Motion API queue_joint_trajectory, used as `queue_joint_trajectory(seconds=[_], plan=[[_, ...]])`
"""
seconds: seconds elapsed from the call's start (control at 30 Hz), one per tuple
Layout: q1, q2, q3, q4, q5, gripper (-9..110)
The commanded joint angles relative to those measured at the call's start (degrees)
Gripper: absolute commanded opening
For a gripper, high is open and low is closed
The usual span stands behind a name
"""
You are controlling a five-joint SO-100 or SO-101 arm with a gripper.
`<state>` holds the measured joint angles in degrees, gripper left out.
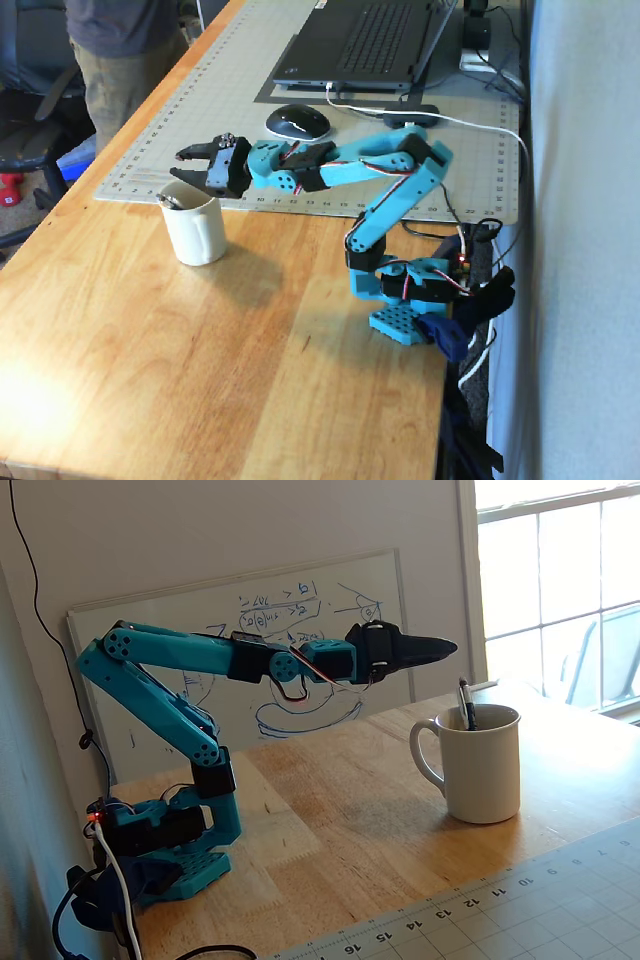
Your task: Grasp a pen and put it in a mug.
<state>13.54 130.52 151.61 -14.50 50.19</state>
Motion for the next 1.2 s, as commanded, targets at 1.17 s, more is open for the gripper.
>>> queue_joint_trajectory(seconds=[1.17], plan=[[-0.88,61.44,27.42,75.76,-53.09,2]])
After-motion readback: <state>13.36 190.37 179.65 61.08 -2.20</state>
